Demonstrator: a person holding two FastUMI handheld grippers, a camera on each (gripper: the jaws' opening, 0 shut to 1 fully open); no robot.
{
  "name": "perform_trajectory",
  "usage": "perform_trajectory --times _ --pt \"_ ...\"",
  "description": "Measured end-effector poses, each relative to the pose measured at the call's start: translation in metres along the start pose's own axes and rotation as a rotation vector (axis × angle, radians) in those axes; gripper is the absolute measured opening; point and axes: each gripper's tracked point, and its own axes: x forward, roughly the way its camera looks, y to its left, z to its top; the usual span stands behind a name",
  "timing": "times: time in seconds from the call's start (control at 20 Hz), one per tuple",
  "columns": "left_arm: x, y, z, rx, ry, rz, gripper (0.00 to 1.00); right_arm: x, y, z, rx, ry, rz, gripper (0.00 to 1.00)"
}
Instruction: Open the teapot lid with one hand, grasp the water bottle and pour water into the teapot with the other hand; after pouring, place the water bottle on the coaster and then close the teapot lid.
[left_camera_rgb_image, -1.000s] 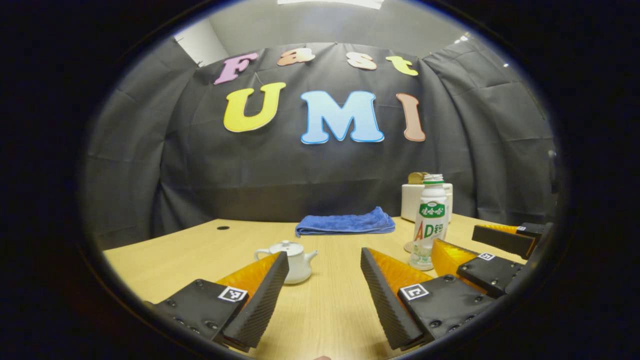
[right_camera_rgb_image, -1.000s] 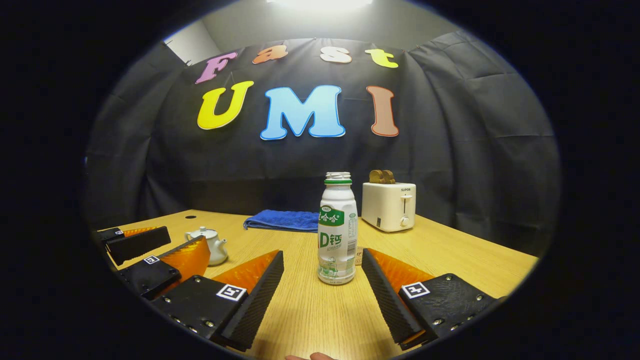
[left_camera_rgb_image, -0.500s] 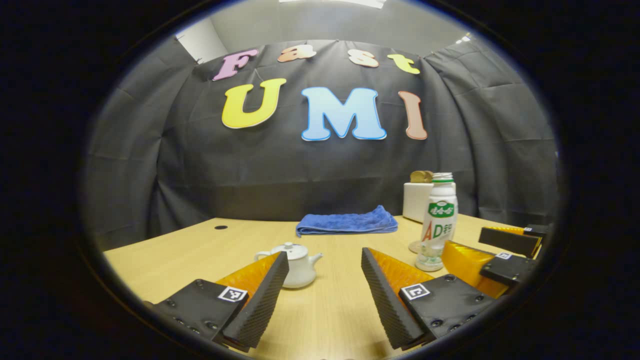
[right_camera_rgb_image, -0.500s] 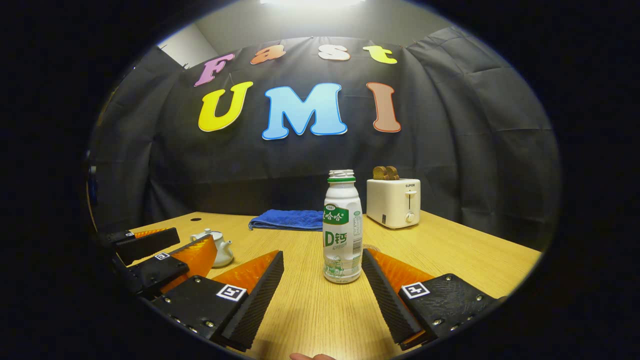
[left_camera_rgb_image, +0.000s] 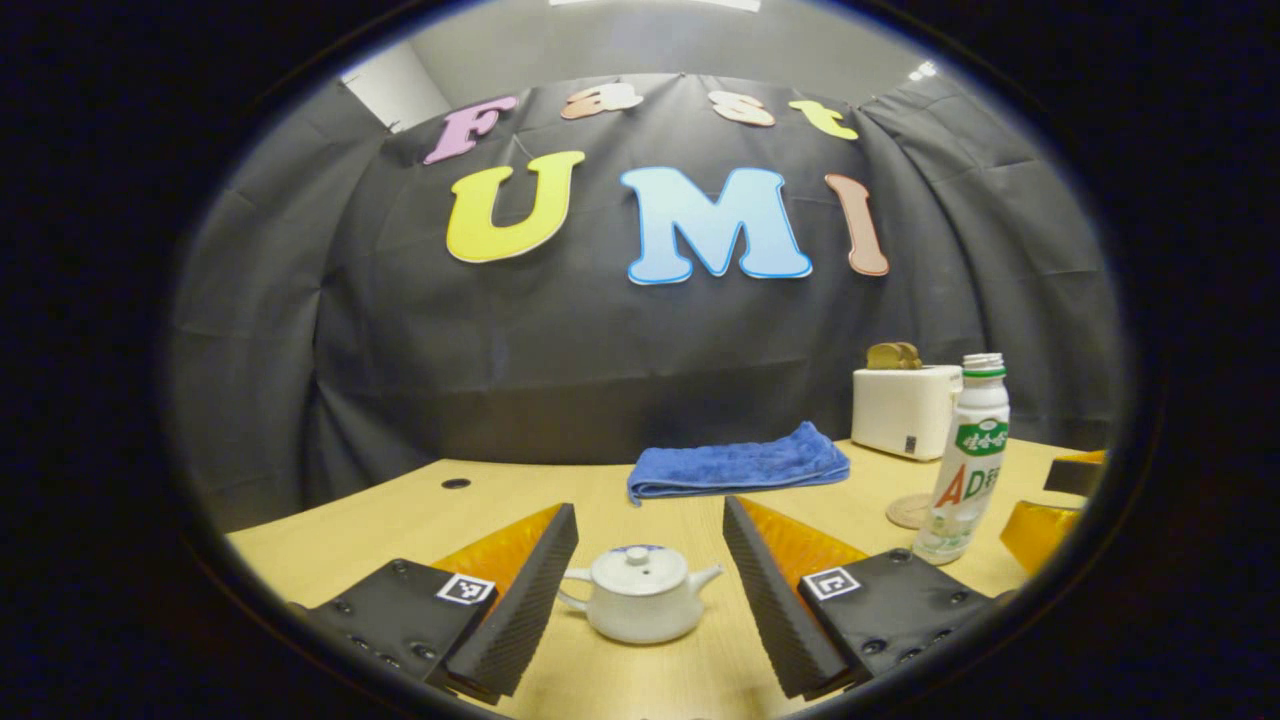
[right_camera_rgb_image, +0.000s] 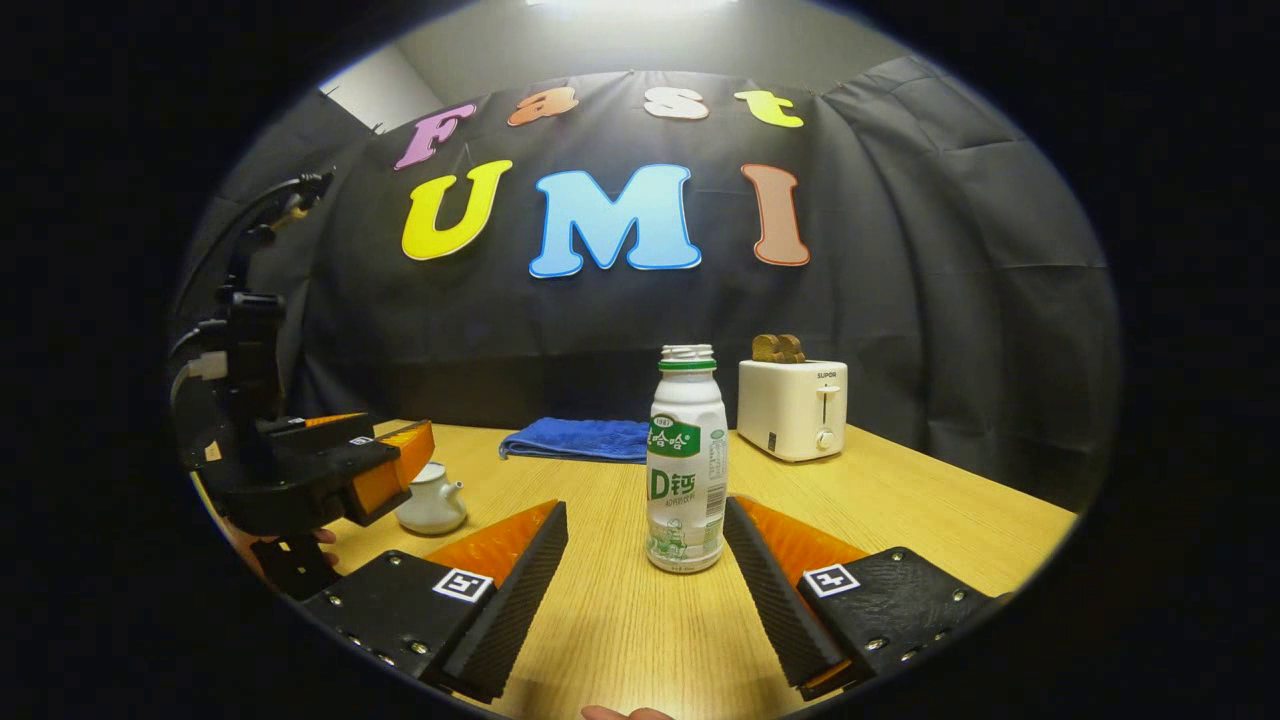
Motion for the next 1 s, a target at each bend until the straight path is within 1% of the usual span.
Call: perform_trajectory --times 0.15,0.35,0.4,0.45,0.55,0.6,0.7,0.75,0.8,0.85,1.0 --pt "0.018 0.004 -0.012 -0.047 0.040 -0.011 1.00 0.001 -0.005 0.001 0.003 -0.002 -0.009 0.97" --pt "0.035 0.008 -0.029 -0.023 0.072 -0.009 1.00 0.003 -0.008 0.001 0.001 0.000 -0.013 0.97" --pt "0.038 0.008 -0.032 -0.023 0.092 -0.014 0.92 0.003 -0.007 0.001 0.005 0.002 -0.010 0.97" --pt "0.040 0.007 -0.032 -0.024 0.084 -0.023 0.88 0.004 -0.007 0.000 0.009 0.003 -0.008 0.97" --pt "0.046 0.004 -0.036 -0.016 0.104 -0.033 0.77 0.004 -0.007 0.000 0.011 0.006 -0.005 0.97" --pt "0.047 0.004 -0.038 -0.016 0.123 -0.034 0.58 0.004 -0.008 0.000 0.010 0.009 -0.007 0.97" --pt "0.050 0.005 -0.040 -0.015 0.144 -0.039 0.41 0.004 -0.009 0.000 0.020 0.012 -0.005 0.97" --pt "0.040 0.008 -0.050 -0.002 0.149 -0.034 0.40 0.004 -0.010 -0.001 0.026 0.011 -0.006 0.97" --pt "0.048 0.006 -0.039 -0.001 0.142 -0.035 0.31 0.004 -0.011 0.000 0.032 0.011 -0.007 0.97" --pt "0.049 0.005 -0.039 0.015 0.144 -0.032 0.22 0.004 -0.012 0.000 0.039 0.010 -0.007 0.97" --pt "0.049 0.008 -0.040 0.020 0.149 -0.036 0.22 0.005 -0.013 0.000 0.054 0.010 0.002 0.97"
